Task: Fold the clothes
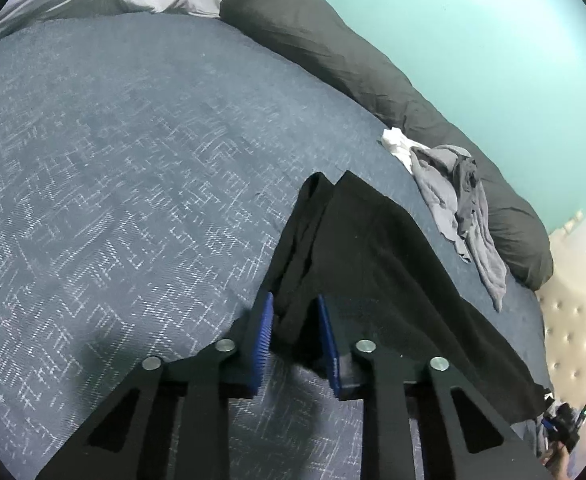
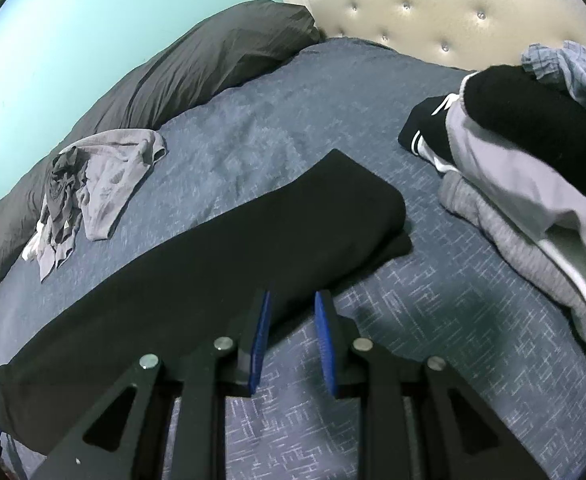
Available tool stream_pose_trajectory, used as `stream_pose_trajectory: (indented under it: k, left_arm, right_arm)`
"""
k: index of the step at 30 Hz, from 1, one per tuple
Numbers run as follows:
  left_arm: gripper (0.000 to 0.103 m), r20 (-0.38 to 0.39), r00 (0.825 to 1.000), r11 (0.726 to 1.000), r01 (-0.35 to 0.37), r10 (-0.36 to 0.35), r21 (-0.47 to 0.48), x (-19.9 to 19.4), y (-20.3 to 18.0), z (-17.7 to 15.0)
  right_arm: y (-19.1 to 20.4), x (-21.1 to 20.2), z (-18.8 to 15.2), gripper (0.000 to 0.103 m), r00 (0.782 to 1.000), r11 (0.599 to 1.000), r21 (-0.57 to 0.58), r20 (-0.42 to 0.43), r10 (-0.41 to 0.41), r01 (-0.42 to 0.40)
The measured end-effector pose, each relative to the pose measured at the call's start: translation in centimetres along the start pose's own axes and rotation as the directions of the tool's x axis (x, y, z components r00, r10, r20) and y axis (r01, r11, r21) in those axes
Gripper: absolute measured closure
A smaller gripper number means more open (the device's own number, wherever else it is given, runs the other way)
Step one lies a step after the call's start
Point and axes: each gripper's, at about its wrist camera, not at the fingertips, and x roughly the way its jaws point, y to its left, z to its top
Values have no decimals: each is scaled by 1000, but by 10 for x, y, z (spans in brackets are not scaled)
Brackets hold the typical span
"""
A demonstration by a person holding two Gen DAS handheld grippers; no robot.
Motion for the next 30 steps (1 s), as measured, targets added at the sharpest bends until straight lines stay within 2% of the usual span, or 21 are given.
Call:
stream_pose_trajectory:
  k: [5,9,10,11,12,14,19,21,22,23,25,27,30]
  left_arm:
    - [81,6,1000,1000,-1,1,5,-4,-1,2]
    - [82,75,997,999,-31,28,38,-18,-9,9]
    - [81,84,996,999,-21,17,49,-21,-12,12]
    - [79,78,997,999,2,-6,54,-21,-15,15]
    - [71,61,998,998,26,-30,54,-18,-16,16]
    - [62,42,999,998,32,-34,56,-12,-16,14]
    - [62,2,1000,996,12,-12,87,3,-16,7]
    - [62,-11,1000,995,15,-14,94,5,-15,6]
    - [62,-11,1000,995,18,-17,97,4,-15,6]
    - [63,-12,1000,995,21,-20,99,4,-14,6]
    - [64,-12,1000,994,13,-11,110,4,-14,6]
    - [78,-9,1000,992,-3,4,126,4,-14,5]
    - [88,-9,1000,992,-6,7,129,2,-10,5]
  right_arm:
    - [4,0,-2,80,1000,1000,-1,-4,18,-18]
    - [24,0,1,80,998,996,-50,-16,67,-68]
    - [31,0,2,80,997,995,-64,-20,81,-82]
    - [38,0,3,80,995,992,-79,-21,94,-95]
    - [46,-1,4,79,994,990,-93,-20,107,-108]
    - [61,0,5,74,991,984,-117,-28,133,-135]
    - [115,5,1,71,973,955,-192,-84,215,-227]
    - [140,8,-2,62,962,936,-225,-112,251,-271]
    - [155,10,-5,52,954,925,-241,-131,271,-295]
    - [169,12,-8,49,946,913,-257,-149,287,-317]
    - [198,16,-15,49,930,887,-289,-188,317,-360]
    - [228,21,-23,49,913,858,-322,-226,341,-400]
    - [271,24,-37,49,886,809,-371,-273,375,-457]
